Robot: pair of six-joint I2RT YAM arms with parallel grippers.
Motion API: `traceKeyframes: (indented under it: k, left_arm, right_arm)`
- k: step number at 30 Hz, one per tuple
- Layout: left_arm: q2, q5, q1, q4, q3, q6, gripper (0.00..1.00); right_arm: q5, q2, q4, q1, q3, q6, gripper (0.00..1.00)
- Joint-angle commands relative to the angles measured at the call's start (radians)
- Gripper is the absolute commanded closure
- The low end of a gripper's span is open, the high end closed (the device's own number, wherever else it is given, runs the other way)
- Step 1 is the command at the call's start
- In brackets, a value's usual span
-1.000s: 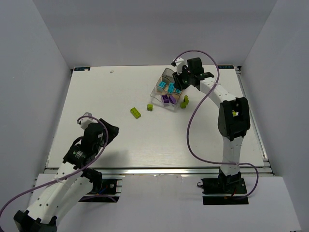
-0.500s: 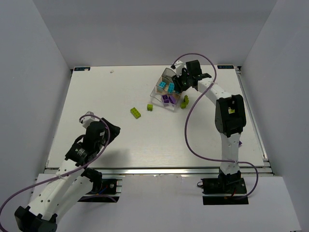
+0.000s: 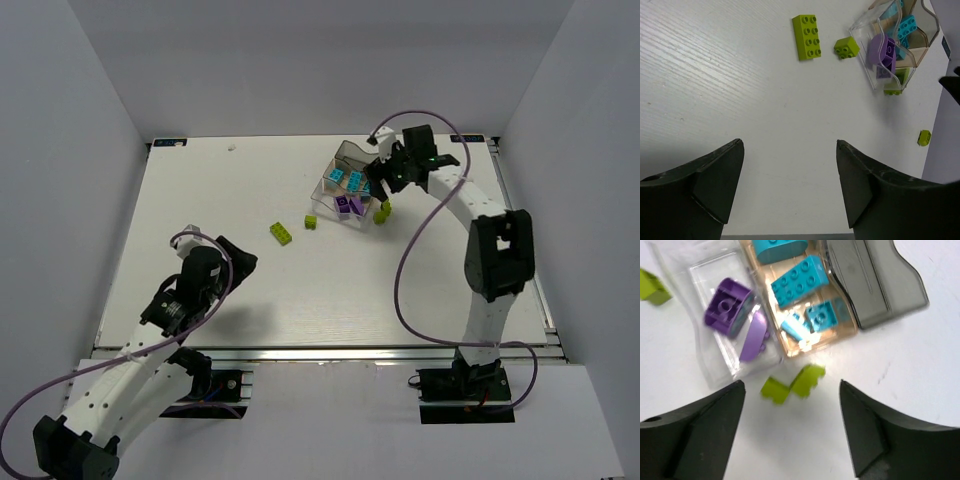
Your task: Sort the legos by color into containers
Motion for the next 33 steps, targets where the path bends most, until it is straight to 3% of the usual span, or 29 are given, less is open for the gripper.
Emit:
traceKeyframes:
  k: [1,2,5,9,11,15,18,25,33]
  left_arm:
    - [0.023,0.032,-0.002,0.081,-0.019,0.011,0.16]
    - [0.039,0.038,-0.002,0.092,-0.021,0.011,0.16]
    - [0.070,0.065,-0.003,0.126,-0.021,0.017,0.15]
    - [0.115,0.088,-0.002,0.148,-0.005,0.037,0.15]
    - [0.122,0.089,-0.002,0.157,0.001,0.048,0.15]
    - [0.145,0.111,-0.002,0.172,0.002,0.059,0.15]
    - [0.180,0.136,-0.002,0.169,0.022,0.076,0.15]
    - [0.273,0.182,-0.002,0.158,0.087,0.120,0.15]
    - [0.322,0.188,-0.002,0.172,0.122,0.120,0.15]
  right_arm:
    - [-0.048,-0.188,-0.090,-0.048,-0.071,0.020,0.21]
    - [-0.062,-0.215,-0.126,-0.057,-0.092,0.019,0.28]
    - [-0.053,-0.333,-0.252,-0.104,-0.209,-0.037,0.31]
    - [0.046,-0.491,-0.355,-0.170,-0.382,-0.220,0.21]
    - [0.192,-0.561,-0.383,-0.184,-0.485,-0.275,0.14]
    - [0.367,-0.634,-0.386,-0.218,-0.594,-0.349,0.11]
    - [0.435,-0.621,-0.433,-0.252,-0.612,-0.364,0.11]
    - [0.401,-0.539,-0.495,-0.390,-0.634,-0.467,0.12]
    - [0.366,-0.428,-0.475,-0.440,-0.609,-0.507,0.13]
